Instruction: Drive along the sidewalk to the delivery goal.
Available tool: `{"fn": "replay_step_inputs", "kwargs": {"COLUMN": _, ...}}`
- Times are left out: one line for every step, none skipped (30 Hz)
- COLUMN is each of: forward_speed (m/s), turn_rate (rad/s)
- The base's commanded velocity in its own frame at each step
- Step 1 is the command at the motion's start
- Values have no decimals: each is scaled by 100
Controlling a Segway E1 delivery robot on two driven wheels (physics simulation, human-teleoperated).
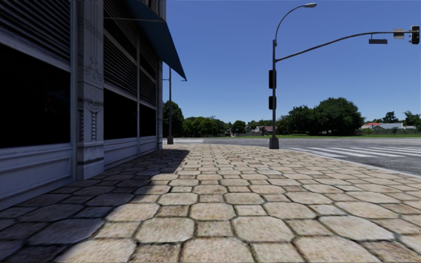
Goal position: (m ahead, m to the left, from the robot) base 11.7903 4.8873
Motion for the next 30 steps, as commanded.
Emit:
{"fn": "replay_step_inputs", "kwargs": {"forward_speed": 200, "turn_rate": 0}}
{"fn": "replay_step_inputs", "kwargs": {"forward_speed": 200, "turn_rate": 0}}
{"fn": "replay_step_inputs", "kwargs": {"forward_speed": 200, "turn_rate": 0}}
{"fn": "replay_step_inputs", "kwargs": {"forward_speed": 200, "turn_rate": 0}}
{"fn": "replay_step_inputs", "kwargs": {"forward_speed": 200, "turn_rate": 0}}
{"fn": "replay_step_inputs", "kwargs": {"forward_speed": 200, "turn_rate": 0}}
{"fn": "replay_step_inputs", "kwargs": {"forward_speed": 200, "turn_rate": 0}}
{"fn": "replay_step_inputs", "kwargs": {"forward_speed": 200, "turn_rate": 0}}
{"fn": "replay_step_inputs", "kwargs": {"forward_speed": 200, "turn_rate": 0}}
{"fn": "replay_step_inputs", "kwargs": {"forward_speed": 200, "turn_rate": 0}}
{"fn": "replay_step_inputs", "kwargs": {"forward_speed": 200, "turn_rate": 0}}
{"fn": "replay_step_inputs", "kwargs": {"forward_speed": 200, "turn_rate": 0}}
{"fn": "replay_step_inputs", "kwargs": {"forward_speed": 200, "turn_rate": 0}}
{"fn": "replay_step_inputs", "kwargs": {"forward_speed": 200, "turn_rate": 0}}
{"fn": "replay_step_inputs", "kwargs": {"forward_speed": 200, "turn_rate": 0}}
{"fn": "replay_step_inputs", "kwargs": {"forward_speed": 200, "turn_rate": 0}}
{"fn": "replay_step_inputs", "kwargs": {"forward_speed": 200, "turn_rate": 0}}
{"fn": "replay_step_inputs", "kwargs": {"forward_speed": 200, "turn_rate": 0}}
{"fn": "replay_step_inputs", "kwargs": {"forward_speed": 200, "turn_rate": 0}}
{"fn": "replay_step_inputs", "kwargs": {"forward_speed": 200, "turn_rate": 0}}
{"fn": "replay_step_inputs", "kwargs": {"forward_speed": 200, "turn_rate": 0}}
{"fn": "replay_step_inputs", "kwargs": {"forward_speed": 200, "turn_rate": 0}}
{"fn": "replay_step_inputs", "kwargs": {"forward_speed": 200, "turn_rate": 0}}
{"fn": "replay_step_inputs", "kwargs": {"forward_speed": 200, "turn_rate": 0}}
{"fn": "replay_step_inputs", "kwargs": {"forward_speed": 200, "turn_rate": 0}}
{"fn": "replay_step_inputs", "kwargs": {"forward_speed": 200, "turn_rate": 0}}
{"fn": "replay_step_inputs", "kwargs": {"forward_speed": 200, "turn_rate": 0}}
{"fn": "replay_step_inputs", "kwargs": {"forward_speed": 200, "turn_rate": 0}}
{"fn": "replay_step_inputs", "kwargs": {"forward_speed": 200, "turn_rate": 0}}
{"fn": "replay_step_inputs", "kwargs": {"forward_speed": 200, "turn_rate": 0}}
